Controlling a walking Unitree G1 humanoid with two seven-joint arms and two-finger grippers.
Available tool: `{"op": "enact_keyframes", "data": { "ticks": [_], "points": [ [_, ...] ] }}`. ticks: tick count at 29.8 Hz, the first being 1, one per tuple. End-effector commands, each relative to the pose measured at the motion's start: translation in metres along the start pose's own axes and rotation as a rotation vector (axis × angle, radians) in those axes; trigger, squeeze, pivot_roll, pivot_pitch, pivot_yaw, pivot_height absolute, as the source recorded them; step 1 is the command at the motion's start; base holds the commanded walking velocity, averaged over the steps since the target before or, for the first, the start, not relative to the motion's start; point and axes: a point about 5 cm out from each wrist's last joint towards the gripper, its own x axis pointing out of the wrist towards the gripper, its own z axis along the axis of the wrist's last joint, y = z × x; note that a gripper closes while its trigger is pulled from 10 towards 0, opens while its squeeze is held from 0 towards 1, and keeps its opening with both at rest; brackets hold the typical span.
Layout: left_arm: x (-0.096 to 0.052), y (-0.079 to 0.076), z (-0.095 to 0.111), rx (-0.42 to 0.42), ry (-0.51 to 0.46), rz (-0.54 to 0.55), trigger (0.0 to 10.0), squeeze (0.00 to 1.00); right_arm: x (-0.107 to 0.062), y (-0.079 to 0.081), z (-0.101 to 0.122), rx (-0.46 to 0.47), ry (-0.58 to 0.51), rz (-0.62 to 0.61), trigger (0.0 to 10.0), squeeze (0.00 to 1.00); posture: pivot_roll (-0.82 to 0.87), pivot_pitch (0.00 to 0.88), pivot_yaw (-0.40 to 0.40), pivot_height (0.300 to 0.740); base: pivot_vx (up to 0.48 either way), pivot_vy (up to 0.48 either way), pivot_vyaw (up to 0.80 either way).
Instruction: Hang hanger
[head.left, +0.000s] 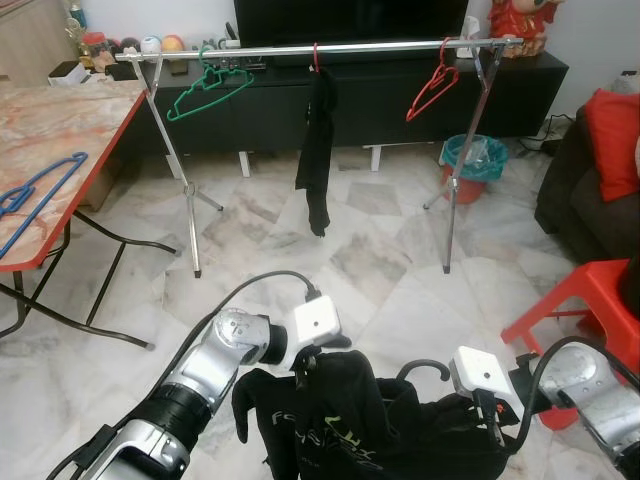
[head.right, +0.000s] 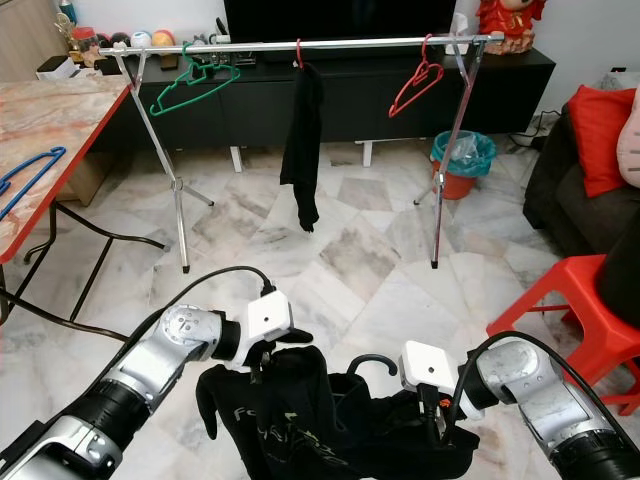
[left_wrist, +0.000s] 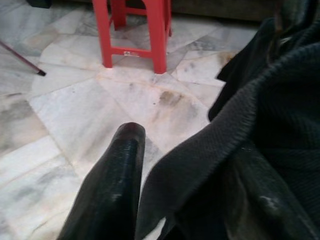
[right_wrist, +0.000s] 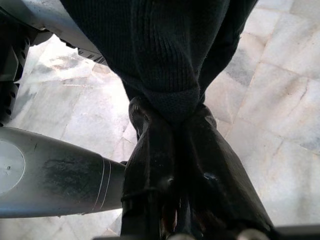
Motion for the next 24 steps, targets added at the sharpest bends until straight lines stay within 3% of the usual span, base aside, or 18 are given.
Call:
{"op": "enact_keyframes", "data": {
  "ticks": [1, 10, 20, 21, 24],
  "points": [
    [-0.005, 0.004, 0.000, 0.005, 0.004, 0.009, 10.0, 1.00, -0.001, -0.002, 0.010, -0.026, -0.050, -0.002, 10.0, 0.00, -0.03, 0.010, 0.050, 0.740, 0.000, 0.000, 0.00],
    [-0.010, 0.008, -0.010, -0.005, 0.044, 0.057, 10.0, 1.00, -0.001, 0.000, 0.003, -0.014, -0.033, -0.004, 10.0, 0.00, -0.03, 0.009, 0.045, 0.740, 0.000, 0.000, 0.00],
    [-0.021, 0.033, -0.021, -0.001, 0.116, 0.293, 10.0, 1.00, 0.003, 0.002, -0.007, 0.019, 0.000, -0.009, 10.0, 0.00, -0.02, 0.011, 0.046, 0.740, 0.000, 0.000, 0.00],
    [-0.023, 0.038, -0.023, 0.007, 0.130, 0.350, 10.0, 0.00, 0.003, 0.003, -0.007, 0.020, -0.002, -0.006, 10.0, 0.00, -0.02, 0.009, 0.046, 0.740, 0.000, 0.000, 0.00],
    [-0.028, 0.045, -0.027, -0.009, 0.153, 0.436, 10.0, 0.00, 0.004, 0.003, -0.008, 0.023, -0.005, -0.004, 10.0, 0.00, -0.02, 0.008, 0.047, 0.740, 0.000, 0.000, 0.00]
  ]
}}
